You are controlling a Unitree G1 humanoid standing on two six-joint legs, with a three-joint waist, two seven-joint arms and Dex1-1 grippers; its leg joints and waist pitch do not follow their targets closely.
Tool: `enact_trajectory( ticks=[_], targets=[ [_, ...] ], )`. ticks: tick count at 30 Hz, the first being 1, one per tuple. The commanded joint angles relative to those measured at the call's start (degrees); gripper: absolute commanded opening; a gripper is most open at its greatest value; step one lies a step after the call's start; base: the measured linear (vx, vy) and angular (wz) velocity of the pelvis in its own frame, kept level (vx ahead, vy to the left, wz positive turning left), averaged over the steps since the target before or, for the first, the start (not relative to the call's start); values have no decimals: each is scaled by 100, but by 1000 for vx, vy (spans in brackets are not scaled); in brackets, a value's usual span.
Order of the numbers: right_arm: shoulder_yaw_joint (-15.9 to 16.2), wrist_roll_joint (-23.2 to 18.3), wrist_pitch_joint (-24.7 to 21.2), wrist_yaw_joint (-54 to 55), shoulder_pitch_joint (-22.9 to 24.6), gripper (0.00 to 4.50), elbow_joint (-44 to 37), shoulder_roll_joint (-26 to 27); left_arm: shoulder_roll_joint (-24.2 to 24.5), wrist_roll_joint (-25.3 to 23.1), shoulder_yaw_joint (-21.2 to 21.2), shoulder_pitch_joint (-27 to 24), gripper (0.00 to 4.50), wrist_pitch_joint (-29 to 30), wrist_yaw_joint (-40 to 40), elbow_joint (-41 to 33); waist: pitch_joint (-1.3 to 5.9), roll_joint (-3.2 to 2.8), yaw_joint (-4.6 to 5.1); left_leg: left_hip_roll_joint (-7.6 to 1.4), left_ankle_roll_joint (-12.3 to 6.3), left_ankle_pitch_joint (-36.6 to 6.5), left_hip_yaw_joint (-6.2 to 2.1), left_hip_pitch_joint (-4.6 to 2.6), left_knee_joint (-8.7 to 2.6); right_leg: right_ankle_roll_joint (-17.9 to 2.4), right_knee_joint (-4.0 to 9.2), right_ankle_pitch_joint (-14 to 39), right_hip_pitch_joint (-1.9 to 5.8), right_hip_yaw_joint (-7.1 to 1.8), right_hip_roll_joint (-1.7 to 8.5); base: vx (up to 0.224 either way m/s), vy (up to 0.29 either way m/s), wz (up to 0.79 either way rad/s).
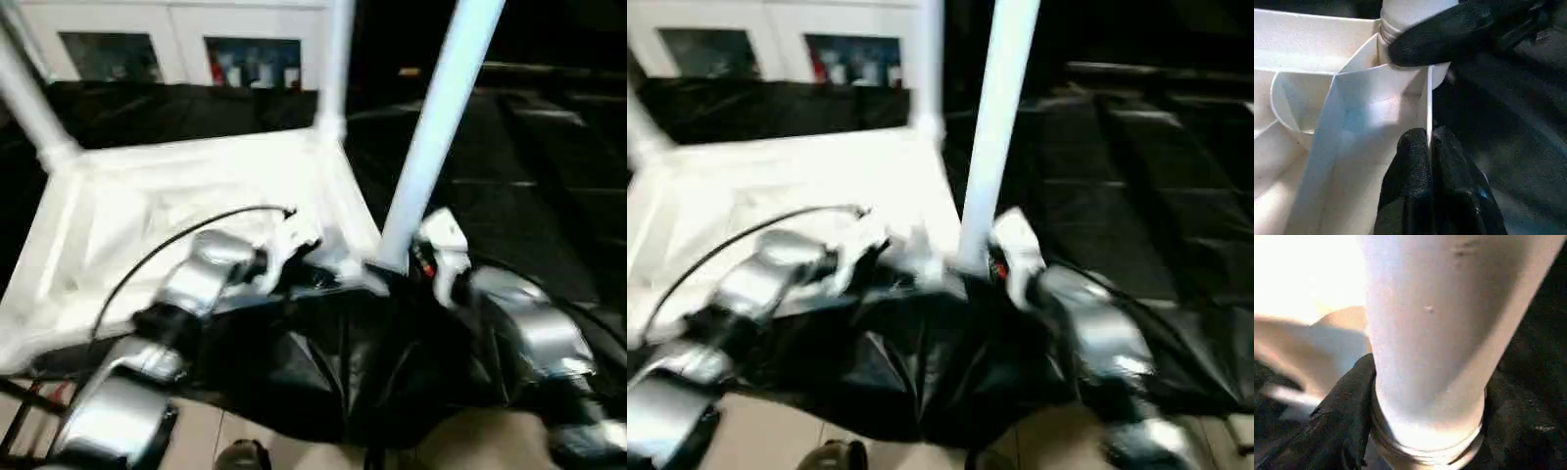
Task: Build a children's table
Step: Rotate leg to tighten
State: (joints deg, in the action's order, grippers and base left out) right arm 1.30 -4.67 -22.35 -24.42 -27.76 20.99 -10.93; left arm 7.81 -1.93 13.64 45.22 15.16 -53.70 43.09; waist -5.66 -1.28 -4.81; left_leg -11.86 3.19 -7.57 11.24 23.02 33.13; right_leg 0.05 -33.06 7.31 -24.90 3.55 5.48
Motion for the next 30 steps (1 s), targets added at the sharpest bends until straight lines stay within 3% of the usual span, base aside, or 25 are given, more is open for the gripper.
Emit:
enact_trajectory(
  ticks=[1,5,6,11,17,18,24,30],
  targets=[
    [117,11,-70,471,-12,274,494,350,-326,254,-270,372,0,-98,422,-98,486,61,18,-25,-3,-2093,-82,-195,-372,-784,499,2692,276,-121,231,0,0,0],
    [186,35,222,441,-142,274,683,540,-430,274,-300,411,0,-151,530,-59,506,56,-1,-31,-103,-1868,-65,-167,-369,-903,438,2155,300,-141,214,0,0,0],
    [162,-41,321,301,-164,330,692,615,-452,284,-294,405,0,-190,446,-71,515,64,-5,-29,-142,-1771,-61,-148,-364,-950,412,1978,324,-143,215,0,0,0],
    [261,-58,354,-120,-202,378,538,486,-372,312,-169,301,0,-445,33,-145,527,75,-10,-36,-314,-1466,-48,-130,-348,-1180,332,1428,363,-151,207,0,0,0],
    [403,-198,374,-904,-140,387,248,40,-187,382,-33,129,0,-492,-435,-354,503,82,-19,-49,-355,-1567,-44,-144,-350,-1106,377,1754,361,-148,217,0,0,0],
    [462,-218,396,-1374,-87,387,77,-252,-77,396,16,49,0,-569,-718,-445,501,84,-13,-46,-361,-1566,-39,-140,-347,-1107,377,1759,355,-154,217,0,0,0],
    [603,-272,367,-2498,87,387,-352,-1052,215,559,161,-171,0,-572,-1584,-812,494,82,-85,-88,-419,-1592,-36,-153,-347,-1179,351,1713,358,-157,216,0,0,0],
    [753,-385,279,-3333,299,387,-735,-1681,418,625,242,-317,0,-546,-2056,-1067,468,74,-149,-107,-364,-1806,-32,-185,-357,-1119,394,2066,310,-167,219,0,0,0]
  ],
)
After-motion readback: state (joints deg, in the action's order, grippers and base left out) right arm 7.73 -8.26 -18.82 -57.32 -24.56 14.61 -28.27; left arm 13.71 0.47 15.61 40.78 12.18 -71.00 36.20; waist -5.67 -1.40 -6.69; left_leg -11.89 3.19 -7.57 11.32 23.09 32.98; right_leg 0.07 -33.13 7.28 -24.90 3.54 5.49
